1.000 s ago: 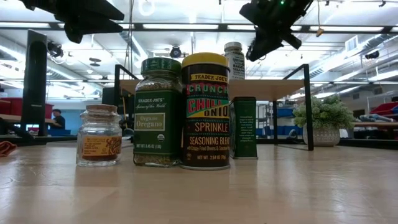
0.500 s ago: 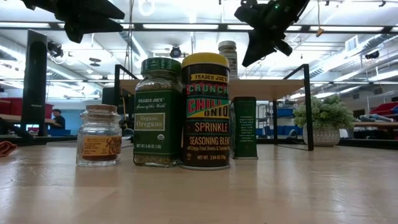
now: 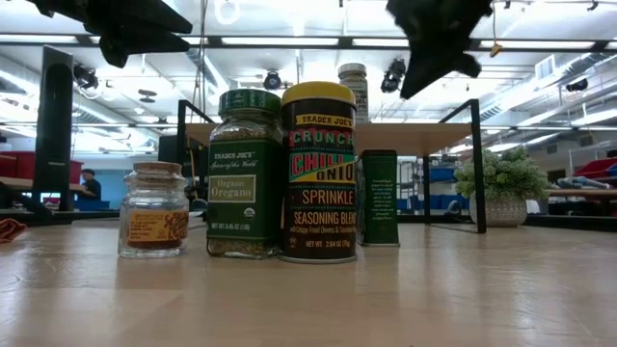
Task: Shelf spices
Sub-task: Put the gold seasoning bottle on the shelf
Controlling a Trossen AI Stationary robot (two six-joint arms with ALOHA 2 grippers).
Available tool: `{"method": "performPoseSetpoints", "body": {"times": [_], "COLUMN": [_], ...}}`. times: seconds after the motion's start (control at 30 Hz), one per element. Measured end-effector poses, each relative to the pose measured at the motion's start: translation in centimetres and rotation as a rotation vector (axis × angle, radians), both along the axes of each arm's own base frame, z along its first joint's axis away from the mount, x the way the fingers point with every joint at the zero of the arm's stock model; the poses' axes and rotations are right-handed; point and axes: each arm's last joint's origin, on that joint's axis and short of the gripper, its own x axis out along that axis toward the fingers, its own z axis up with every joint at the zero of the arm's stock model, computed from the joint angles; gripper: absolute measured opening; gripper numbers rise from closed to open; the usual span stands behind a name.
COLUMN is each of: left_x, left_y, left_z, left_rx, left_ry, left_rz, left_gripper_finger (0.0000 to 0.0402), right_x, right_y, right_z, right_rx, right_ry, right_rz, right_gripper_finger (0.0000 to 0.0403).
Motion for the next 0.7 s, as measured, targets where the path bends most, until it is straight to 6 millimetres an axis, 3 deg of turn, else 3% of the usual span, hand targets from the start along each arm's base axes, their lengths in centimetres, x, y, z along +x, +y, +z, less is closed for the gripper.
{"method": "performPoseSetpoints", "body": {"times": [0.4,0.57,0.7], "left_x": [0.1,0.1,0.1], "left_y": [-0.1,-0.1,-0.1], "left_z": [0.0,0.1,0.1], "left_rx": [-0.012,-0.015,-0.014], "left_ry": [-0.002,-0.007,-0.006], "left_rz": [-0.028,-0.029,-0.029], "left_gripper_finger": [0.0198,0.0198,0.0198], "right_x": [-1.7,-1.4,-0.1], "right_y": [9.1,11.0,12.3], "right_z": [-0.2,-1.1,-3.2], "right_rx": [0.047,0.124,0.147], "right_ry": [-0.005,-0.029,0.002], "right_rz": [0.287,0.227,0.169], "right_gripper_finger": [0.0,0.0,0.0]}}
